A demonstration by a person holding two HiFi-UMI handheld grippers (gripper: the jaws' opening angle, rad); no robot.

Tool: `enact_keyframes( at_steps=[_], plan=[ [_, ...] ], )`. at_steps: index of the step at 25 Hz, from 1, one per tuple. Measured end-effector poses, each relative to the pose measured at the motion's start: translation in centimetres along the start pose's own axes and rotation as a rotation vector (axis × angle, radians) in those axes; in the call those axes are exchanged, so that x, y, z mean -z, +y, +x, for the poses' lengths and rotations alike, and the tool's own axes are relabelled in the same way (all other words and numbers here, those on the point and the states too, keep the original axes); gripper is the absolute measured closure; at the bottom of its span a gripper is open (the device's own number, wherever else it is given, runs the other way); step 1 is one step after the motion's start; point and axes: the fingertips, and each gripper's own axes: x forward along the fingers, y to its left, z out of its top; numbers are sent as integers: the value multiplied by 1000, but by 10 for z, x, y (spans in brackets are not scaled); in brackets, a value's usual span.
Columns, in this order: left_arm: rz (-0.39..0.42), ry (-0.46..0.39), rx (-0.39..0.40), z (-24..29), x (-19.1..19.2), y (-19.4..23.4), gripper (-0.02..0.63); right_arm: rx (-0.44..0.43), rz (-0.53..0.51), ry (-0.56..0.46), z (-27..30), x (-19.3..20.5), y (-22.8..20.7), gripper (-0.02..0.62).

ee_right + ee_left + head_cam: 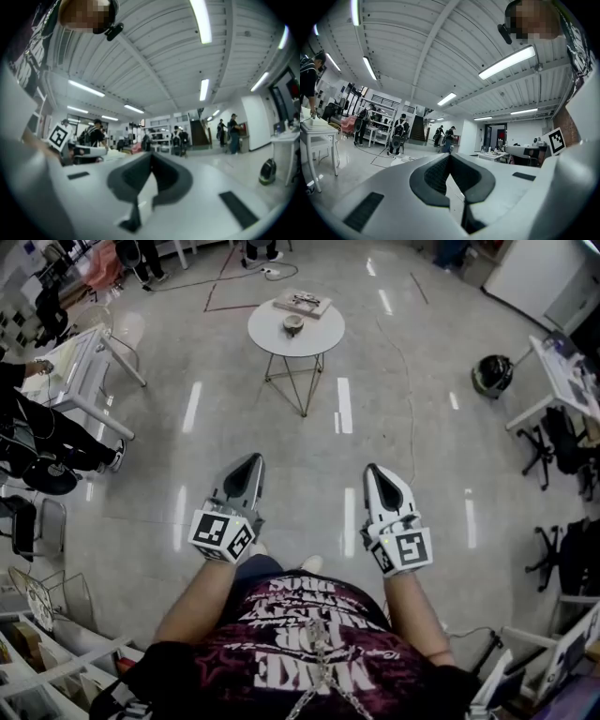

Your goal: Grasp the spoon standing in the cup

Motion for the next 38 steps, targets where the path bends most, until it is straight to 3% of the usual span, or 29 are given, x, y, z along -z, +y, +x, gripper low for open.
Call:
enact_keyframes(
  at_steps=[3,9,13,15,19,31,38],
  plan=[
    [28,3,7,6,-2,-8,581,-23,-21,-5,-2,-5,-6,563],
    [21,-10,-29,10,1,7,581,-27,77,43,8,24,-17,563],
    [32,8,-46,18,9,23,581,-28,115,2,20,26,-11,563],
    [32,14,-42,25,13,30,581,-39,84,-16,28,23,-4,563],
    [19,15,-17,46,18,49,581,-42,-5,9,58,25,-4,563],
    [36,2,78,122,-3,119,581,5,20,55,163,30,-22,563],
    [6,47,155,149,2,153,581,12,33,94,219,38,-12,563]
  ],
)
